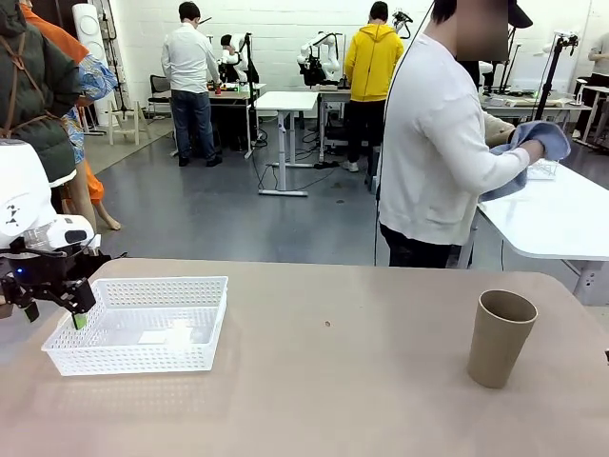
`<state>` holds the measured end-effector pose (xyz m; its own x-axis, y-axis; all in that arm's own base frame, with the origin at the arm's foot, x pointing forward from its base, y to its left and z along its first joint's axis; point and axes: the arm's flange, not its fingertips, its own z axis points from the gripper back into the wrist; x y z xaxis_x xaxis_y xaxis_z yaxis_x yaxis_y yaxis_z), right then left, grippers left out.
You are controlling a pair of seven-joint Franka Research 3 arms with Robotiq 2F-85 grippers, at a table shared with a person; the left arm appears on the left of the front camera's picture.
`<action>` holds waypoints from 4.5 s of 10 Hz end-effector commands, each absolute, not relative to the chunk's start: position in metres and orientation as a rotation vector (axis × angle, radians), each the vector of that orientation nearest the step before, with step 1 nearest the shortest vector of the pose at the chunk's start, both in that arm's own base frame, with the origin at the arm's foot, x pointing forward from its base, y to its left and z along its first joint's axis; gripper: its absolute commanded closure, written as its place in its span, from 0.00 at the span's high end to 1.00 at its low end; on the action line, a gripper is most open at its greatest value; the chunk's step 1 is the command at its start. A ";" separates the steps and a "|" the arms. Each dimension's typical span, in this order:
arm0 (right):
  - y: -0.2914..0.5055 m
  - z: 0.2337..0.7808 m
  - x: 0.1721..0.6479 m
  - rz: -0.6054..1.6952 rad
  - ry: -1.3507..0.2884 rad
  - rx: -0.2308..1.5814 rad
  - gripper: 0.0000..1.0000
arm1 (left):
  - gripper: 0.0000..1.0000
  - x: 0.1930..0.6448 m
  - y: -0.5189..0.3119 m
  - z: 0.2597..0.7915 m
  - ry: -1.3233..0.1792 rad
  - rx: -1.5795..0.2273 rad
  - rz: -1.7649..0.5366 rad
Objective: Clean and organize the cups into the basket.
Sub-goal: Pick up the Organizing basket and move it to the center of the table, then pick up the Reusable plastic cup from the right side of the table and place it inside the Organizing basket.
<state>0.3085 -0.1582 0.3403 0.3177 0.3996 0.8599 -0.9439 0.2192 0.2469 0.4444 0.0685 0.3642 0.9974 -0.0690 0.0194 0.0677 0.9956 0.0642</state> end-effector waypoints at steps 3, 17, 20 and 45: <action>-0.133 0.298 0.337 1.097 -0.751 0.886 1.00 | 1.00 0.443 0.070 0.362 -0.011 0.073 -0.075; -0.096 0.243 0.425 1.159 -0.948 0.939 1.00 | 1.00 0.436 0.063 0.362 -0.042 0.066 -0.112; -0.082 0.239 0.428 1.195 -0.941 0.966 1.00 | 1.00 0.437 0.064 0.361 -0.047 0.078 -0.097; -0.026 0.233 0.448 1.309 -0.885 0.999 0.00 | 0.17 0.440 0.067 0.341 -0.018 0.155 -0.061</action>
<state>0.4444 -0.0266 0.2349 0.0791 0.3174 0.9450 -0.9958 -0.0194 0.0899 0.4372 0.0649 0.3439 0.9962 -0.0869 0.0050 0.0856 0.9886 0.1240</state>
